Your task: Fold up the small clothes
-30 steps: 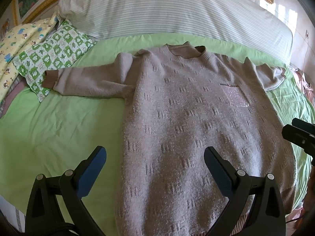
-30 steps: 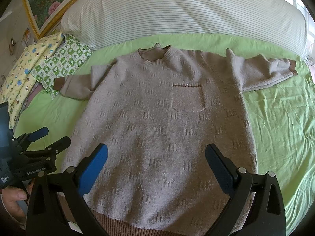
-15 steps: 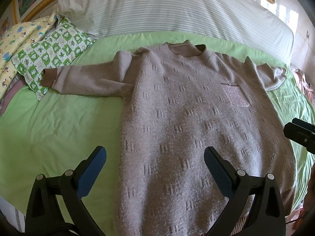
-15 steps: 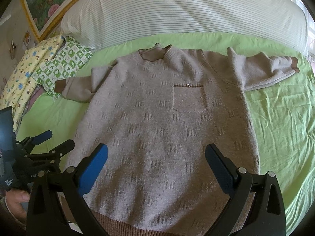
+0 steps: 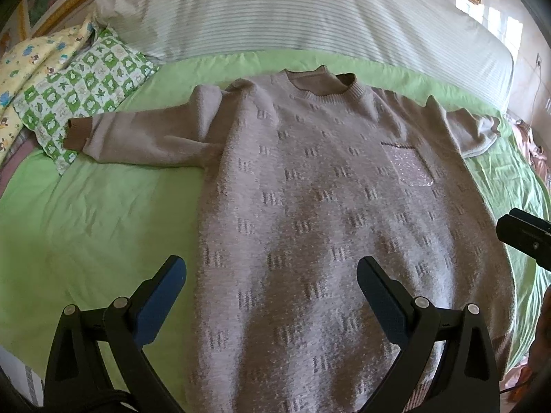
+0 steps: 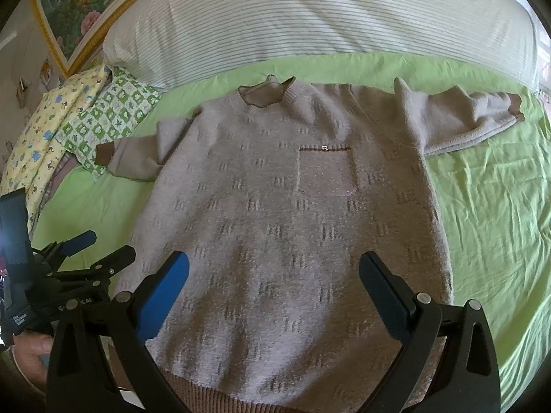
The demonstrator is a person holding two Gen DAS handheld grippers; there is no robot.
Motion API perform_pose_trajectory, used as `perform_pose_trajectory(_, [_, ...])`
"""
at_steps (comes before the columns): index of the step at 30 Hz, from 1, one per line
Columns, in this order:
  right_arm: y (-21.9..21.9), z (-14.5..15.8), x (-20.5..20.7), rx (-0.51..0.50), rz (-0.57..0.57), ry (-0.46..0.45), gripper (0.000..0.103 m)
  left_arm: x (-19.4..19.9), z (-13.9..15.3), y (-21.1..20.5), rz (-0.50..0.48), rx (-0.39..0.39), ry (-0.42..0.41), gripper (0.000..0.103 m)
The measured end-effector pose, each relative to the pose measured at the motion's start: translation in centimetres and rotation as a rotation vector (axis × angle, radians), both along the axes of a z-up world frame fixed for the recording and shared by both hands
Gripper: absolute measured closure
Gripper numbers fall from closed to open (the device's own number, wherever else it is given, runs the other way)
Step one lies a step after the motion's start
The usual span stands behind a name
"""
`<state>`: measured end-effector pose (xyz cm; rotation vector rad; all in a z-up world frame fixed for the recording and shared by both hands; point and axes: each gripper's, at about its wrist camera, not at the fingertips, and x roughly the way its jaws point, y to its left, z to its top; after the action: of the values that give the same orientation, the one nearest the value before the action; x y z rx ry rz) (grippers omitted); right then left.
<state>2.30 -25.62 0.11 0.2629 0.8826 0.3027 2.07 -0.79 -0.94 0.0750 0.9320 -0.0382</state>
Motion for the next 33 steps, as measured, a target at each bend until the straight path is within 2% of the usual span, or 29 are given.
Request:
perform_pose_trajectory(10, [-4.3, -1.6, 2.5, 0.079, -0.084, 0.072, 0.004, 3.0, -0.5, -0.4, 0.027, -0.038, 0.062, 0.003])
perform_pose_trajectory(11, [-5.1, -1.8, 2.9, 0.083, -0.096, 0.076, 0.004, 3.5, -0.4, -0.5, 0.028, -0.025, 0.039, 0.003])
perform_pose_trajectory(14, [-7.2, -2.0, 3.9, 0.088, -0.142, 0.075, 0.004, 5.0, -0.6, -1.1, 0.029, -0.020, 0.041, 0.003])
perform_pose_trajectory(17, [-9.8, -2.1, 4.9, 0.100, -0.190, 0.064, 0.004, 6.5, -0.9, -1.9, 0.027, -0.024, 0.068, 0.003])
perform_pose_trajectory(23, [-18.5, -3.6, 8.0, 0.178, -0.375, 0.078, 0.008, 11.0, -1.4, -3.2, 0.035, -0.078, 0.104, 0.003])
perform_pose_trajectory(28, [-27.2, -4.9, 11.4, 0.220, -0.552, 0.100, 0.023, 14.8, -1.7, -4.6, 0.044, -0.076, 0.105, 0.003])
perform_pose_trajectory(33, [-35.6, -6.1, 15.2, 0.241, -0.715, 0.092, 0.032, 18.7, -2.5, -6.3, 0.037, -0.071, 0.111, 0.003])
